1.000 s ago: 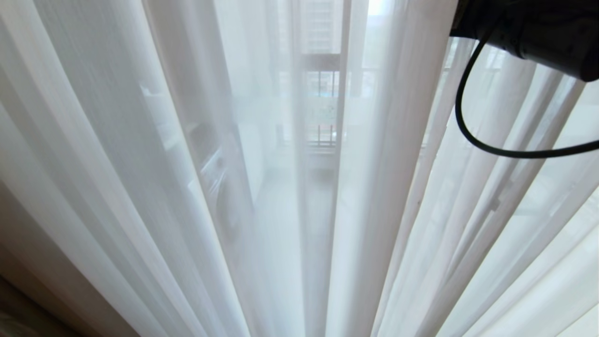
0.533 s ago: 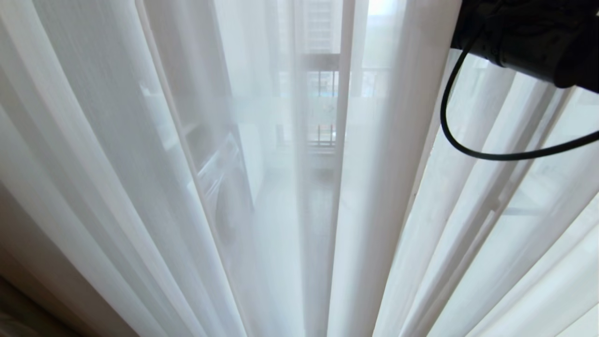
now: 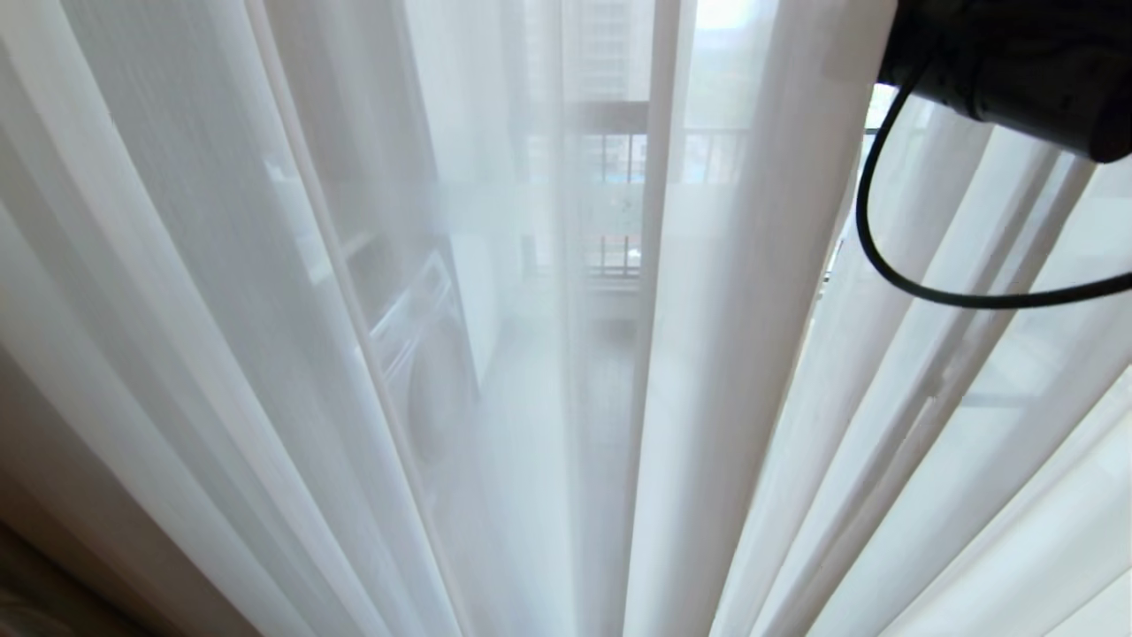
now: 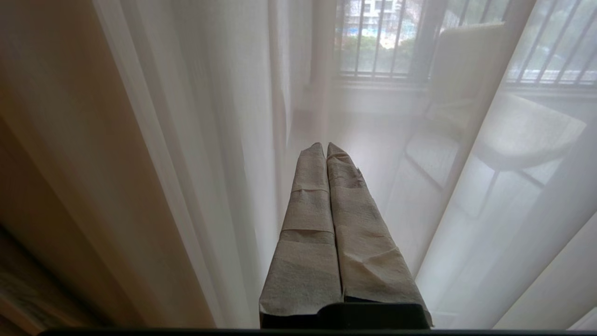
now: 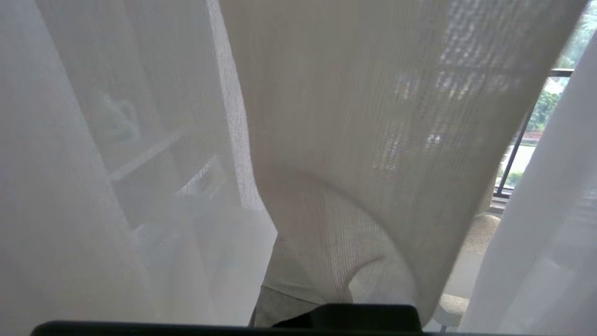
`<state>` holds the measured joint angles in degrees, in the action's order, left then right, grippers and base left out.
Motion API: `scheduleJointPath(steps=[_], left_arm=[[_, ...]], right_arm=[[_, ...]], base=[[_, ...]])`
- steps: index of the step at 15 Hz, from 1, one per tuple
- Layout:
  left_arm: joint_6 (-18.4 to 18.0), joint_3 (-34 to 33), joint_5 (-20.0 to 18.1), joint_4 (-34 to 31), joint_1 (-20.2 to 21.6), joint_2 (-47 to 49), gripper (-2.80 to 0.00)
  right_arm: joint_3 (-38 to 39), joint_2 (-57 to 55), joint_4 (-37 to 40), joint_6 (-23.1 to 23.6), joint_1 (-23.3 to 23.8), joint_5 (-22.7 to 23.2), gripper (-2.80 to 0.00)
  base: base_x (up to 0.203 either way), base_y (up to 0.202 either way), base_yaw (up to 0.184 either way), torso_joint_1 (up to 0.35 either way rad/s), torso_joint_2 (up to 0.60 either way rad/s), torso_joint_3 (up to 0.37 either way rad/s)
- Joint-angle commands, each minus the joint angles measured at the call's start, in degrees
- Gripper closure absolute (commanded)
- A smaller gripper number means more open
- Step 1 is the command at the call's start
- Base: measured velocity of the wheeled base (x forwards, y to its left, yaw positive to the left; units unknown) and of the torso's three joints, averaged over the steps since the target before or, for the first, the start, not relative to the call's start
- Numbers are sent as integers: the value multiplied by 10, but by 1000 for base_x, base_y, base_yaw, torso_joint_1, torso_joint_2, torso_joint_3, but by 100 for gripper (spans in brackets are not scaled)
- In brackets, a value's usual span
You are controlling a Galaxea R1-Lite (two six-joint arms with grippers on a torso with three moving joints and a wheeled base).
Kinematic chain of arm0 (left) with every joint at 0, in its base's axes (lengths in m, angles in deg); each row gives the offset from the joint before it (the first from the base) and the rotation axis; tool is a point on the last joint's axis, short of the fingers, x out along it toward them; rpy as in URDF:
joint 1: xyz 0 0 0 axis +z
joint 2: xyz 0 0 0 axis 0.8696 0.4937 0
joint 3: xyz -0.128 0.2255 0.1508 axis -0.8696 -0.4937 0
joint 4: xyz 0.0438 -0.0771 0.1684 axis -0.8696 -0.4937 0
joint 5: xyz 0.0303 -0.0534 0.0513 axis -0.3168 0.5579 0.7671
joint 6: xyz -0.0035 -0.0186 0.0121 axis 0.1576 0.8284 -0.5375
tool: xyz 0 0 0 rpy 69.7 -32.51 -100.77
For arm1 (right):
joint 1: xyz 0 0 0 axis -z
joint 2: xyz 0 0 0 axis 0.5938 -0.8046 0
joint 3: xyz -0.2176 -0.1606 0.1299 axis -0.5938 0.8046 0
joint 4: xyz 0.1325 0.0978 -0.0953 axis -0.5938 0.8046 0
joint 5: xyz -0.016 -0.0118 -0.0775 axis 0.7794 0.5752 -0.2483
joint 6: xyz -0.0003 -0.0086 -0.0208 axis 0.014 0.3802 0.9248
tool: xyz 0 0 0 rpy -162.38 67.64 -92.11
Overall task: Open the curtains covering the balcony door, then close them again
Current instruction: Close the inner curtains on both sides
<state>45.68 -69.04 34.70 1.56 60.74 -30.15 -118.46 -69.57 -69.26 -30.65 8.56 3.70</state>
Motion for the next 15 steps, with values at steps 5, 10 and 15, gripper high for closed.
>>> scheduleJointPath(steps=[5,10,15], left_arm=[[1,0,0,0,0,0,0],[1,0,1,0,0,0,0],[0,0,0,0,0,0,0]], right_arm=[[83,91,2,0,-35,0,0],[117,156,19,1,-57,1,0],[143,218,47,1,-60,0,0]], base=[[0,0,0,0,0,0],[0,0,0,0,0,0],[0,0,0,0,0,0]])
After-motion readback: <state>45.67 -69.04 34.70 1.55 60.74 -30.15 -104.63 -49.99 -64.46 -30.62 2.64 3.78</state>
